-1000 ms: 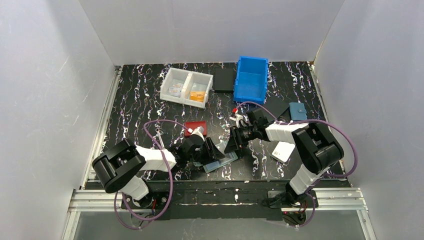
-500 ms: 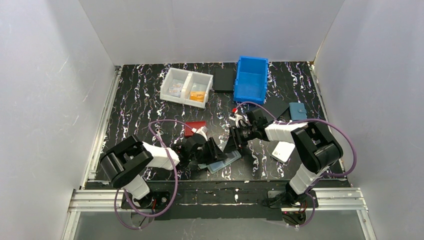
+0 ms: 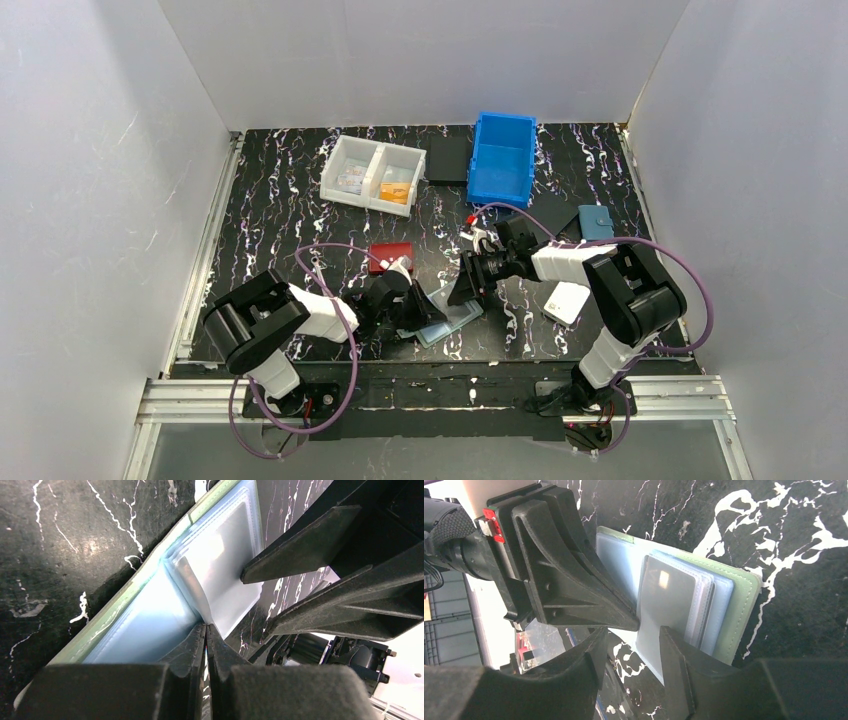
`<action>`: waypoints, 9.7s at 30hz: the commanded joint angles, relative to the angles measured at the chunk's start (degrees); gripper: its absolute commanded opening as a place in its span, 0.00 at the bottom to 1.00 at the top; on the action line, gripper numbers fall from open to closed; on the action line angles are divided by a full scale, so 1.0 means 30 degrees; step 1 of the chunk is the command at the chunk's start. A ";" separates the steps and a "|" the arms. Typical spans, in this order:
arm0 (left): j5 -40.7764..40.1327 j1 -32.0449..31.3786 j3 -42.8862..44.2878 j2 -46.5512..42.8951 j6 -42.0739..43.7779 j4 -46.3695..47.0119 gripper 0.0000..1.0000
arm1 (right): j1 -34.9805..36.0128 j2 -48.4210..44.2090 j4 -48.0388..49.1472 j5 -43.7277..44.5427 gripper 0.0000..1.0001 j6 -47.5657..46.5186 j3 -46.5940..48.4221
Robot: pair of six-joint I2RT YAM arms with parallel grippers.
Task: Take the credit cards out of the card holder
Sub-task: Remove the credit card from the card holder.
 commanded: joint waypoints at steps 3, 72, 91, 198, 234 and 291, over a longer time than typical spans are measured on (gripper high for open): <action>-0.1010 -0.0199 -0.0936 0.0354 0.0733 -0.2770 0.00 | -0.0168 -0.0237 0.0068 -0.1258 0.53 -0.0822 0.0612; -0.1975 0.0426 -0.3044 -0.7807 -0.1097 -0.1572 0.65 | 0.1218 -0.2237 -0.3589 0.3529 0.01 -0.5294 0.1961; -0.4080 0.0473 -0.3185 -0.9692 -0.1321 -0.0153 0.60 | 0.1454 -0.2170 -0.3360 0.3617 0.05 -0.5240 0.1843; 0.7521 0.2470 0.0363 -0.6643 1.2808 -0.1305 0.00 | -0.0609 -0.2634 -0.3477 -0.4773 0.60 -0.6795 0.2124; 0.7345 0.3542 -0.4004 -0.6791 0.8994 0.6836 0.04 | -0.0334 -0.2229 -0.1264 -0.8310 0.01 -0.4992 0.1472; 0.6482 0.6113 -0.5196 -1.9480 0.4281 -0.4914 0.98 | -0.1505 -0.6126 -1.0086 -0.5944 0.01 -1.6626 0.3339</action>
